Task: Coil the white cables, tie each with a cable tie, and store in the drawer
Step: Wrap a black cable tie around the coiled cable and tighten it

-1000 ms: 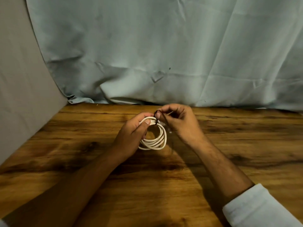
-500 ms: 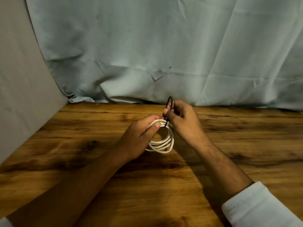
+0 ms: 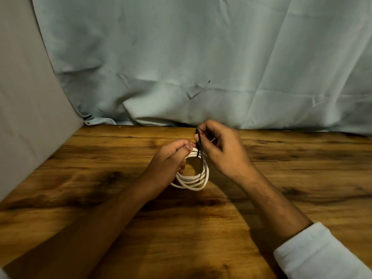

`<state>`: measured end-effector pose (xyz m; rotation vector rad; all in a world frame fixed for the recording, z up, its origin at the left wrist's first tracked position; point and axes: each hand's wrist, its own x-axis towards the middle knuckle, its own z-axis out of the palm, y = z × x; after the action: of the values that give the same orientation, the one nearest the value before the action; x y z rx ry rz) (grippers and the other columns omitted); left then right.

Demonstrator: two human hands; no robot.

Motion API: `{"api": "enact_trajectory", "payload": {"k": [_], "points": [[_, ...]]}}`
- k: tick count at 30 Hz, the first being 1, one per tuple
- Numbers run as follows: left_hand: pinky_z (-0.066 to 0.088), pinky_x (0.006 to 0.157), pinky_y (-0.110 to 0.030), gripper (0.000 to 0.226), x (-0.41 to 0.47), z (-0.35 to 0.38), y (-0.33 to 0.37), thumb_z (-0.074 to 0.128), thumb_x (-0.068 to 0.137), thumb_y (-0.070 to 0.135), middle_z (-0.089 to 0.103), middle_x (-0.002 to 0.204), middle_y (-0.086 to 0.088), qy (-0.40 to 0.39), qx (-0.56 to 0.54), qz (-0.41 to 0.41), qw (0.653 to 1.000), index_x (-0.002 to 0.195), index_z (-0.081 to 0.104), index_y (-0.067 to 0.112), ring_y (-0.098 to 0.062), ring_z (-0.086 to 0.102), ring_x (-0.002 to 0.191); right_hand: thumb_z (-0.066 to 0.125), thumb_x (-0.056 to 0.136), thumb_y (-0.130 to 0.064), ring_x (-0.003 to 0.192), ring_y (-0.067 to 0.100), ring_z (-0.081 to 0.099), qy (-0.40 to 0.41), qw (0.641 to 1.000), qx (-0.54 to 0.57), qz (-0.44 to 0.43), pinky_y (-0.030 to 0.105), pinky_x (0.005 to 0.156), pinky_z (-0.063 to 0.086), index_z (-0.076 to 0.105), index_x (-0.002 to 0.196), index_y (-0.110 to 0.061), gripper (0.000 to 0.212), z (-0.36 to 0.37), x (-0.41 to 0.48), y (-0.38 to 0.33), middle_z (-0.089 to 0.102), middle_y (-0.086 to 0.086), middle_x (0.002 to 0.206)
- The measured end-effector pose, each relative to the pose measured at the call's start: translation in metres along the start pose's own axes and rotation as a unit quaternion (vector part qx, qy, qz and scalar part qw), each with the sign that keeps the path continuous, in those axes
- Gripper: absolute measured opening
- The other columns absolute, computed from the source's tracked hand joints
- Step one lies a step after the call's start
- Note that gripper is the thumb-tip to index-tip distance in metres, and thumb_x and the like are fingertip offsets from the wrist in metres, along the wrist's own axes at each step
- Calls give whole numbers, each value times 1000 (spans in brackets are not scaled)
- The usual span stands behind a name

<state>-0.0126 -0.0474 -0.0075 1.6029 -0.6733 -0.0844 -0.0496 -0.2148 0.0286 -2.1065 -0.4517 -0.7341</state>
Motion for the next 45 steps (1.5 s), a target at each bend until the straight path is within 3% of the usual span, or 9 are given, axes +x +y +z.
{"api": "enact_trajectory", "payload": {"k": [7,10,14,18,21,31,39,42,45], "points": [[39,59,-30,27,-5,6,9,51,106,20,52,60,12,-6,111,72,991,82,62,23,-5,48,58,66,96,0,66,17,53,37,986,112,118,33,63,44,65,79,-22,27,5,2,8,59,3,70],[43,63,-34,27,-7,7,9,52,106,22,59,67,13,-17,152,96,984,81,61,26,-6,55,64,65,94,6,58,11,48,47,968,165,182,23,55,42,65,79,-12,24,6,1,4,54,3,64],[53,72,-48,22,-5,2,7,49,106,29,70,83,2,-42,180,103,977,93,66,23,-16,67,78,66,93,6,53,10,51,41,943,216,249,20,49,41,65,81,-8,18,7,-1,3,57,7,65],[56,76,-43,23,-6,-3,6,53,102,45,72,98,10,-63,223,127,965,115,62,28,-8,70,88,63,93,7,48,12,53,22,916,272,295,19,44,42,63,81,-4,16,2,1,4,57,13,64],[58,80,-38,44,-7,-6,3,62,91,55,71,109,15,-43,269,133,953,129,53,35,0,68,93,60,93,10,43,8,53,14,914,263,307,17,40,40,61,81,-5,19,0,2,5,59,9,62],[54,79,-41,39,-6,-3,3,55,95,57,73,110,9,-27,352,215,911,124,64,32,-9,68,97,58,85,13,58,22,60,-66,880,264,389,29,58,50,65,78,-8,23,-6,4,13,64,11,68],[56,79,-37,25,-1,-13,-1,63,97,37,75,101,12,-10,266,187,946,117,70,25,-5,71,91,64,99,-10,61,13,68,-88,871,314,367,24,49,54,65,100,-10,1,-10,-1,4,71,5,75],[59,81,-45,16,0,-19,-5,66,96,33,77,95,9,9,191,103,976,110,71,26,-8,73,88,73,92,-4,67,15,69,-118,888,318,312,25,57,58,58,121,-5,32,-14,-2,3,73,7,81],[58,84,-53,12,2,-20,-6,67,96,31,78,94,3,13,124,47,991,105,72,26,-16,74,87,75,82,13,73,13,68,-132,929,243,246,25,69,57,60,120,-4,45,-11,-4,6,72,7,85]]}}
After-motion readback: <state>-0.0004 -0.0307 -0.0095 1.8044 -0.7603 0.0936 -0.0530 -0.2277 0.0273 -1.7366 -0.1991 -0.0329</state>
